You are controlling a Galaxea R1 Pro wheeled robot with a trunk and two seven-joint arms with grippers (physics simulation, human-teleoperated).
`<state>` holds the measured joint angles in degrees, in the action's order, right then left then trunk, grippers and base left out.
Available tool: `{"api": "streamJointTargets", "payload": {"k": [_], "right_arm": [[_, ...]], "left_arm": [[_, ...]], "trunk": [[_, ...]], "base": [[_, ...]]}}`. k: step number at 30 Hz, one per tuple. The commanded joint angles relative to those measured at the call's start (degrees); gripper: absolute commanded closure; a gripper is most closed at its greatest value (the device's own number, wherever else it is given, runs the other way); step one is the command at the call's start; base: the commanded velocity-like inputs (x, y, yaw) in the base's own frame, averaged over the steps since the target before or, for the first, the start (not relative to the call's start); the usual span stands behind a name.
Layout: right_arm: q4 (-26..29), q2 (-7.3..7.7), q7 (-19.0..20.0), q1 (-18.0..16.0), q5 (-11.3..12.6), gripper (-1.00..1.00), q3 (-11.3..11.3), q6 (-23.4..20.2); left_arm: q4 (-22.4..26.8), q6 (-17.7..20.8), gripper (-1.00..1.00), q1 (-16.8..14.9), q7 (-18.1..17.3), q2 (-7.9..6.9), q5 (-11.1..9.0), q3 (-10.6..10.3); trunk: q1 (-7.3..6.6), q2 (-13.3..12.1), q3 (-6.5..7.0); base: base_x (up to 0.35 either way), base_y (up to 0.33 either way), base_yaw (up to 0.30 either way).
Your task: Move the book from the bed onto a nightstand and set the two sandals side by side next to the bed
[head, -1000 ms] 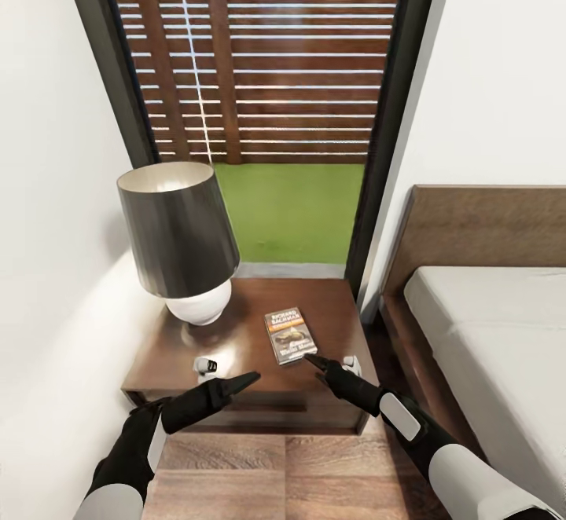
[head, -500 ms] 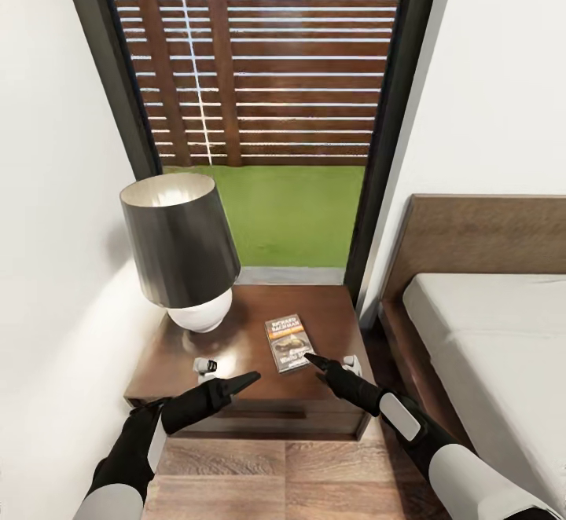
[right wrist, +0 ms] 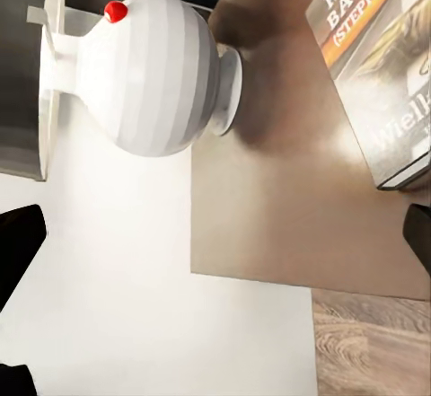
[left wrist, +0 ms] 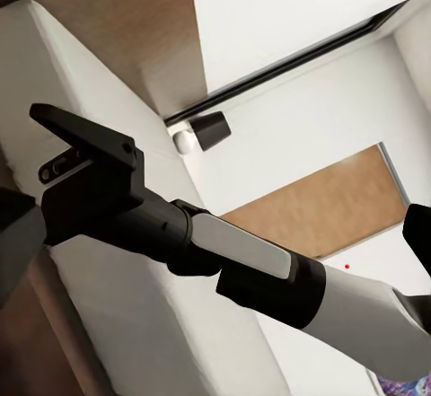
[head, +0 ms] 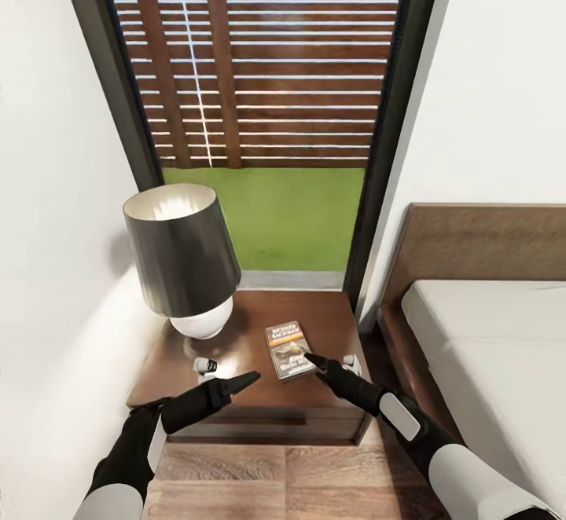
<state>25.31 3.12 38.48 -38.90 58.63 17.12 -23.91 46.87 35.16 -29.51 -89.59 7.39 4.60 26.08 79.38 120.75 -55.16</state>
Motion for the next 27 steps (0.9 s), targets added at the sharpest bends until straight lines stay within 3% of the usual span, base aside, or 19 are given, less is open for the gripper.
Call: {"api": "streamJointTargets", "payload": {"k": [1,27], "right_arm": [[0.01,0.05,0.01,-0.04,0.52,-1.0,0.27,-0.26],[0.1,0.02,-0.08,0.05,0.52,-1.0,0.48,-0.11]], "left_arm": [[0.04,0.57,-1.0,-0.06,-0.42,0.08,0.49,0.26],[0.0,0.61,-1.0,-0.04,-0.42,0.08,0.49,0.2]], "trunk": [[-0.23,-0.39,0.14],[-5.94,-10.82,4.8]], "base": [[0.0,0.0,0.0],[0.0,0.0,0.0]]}}
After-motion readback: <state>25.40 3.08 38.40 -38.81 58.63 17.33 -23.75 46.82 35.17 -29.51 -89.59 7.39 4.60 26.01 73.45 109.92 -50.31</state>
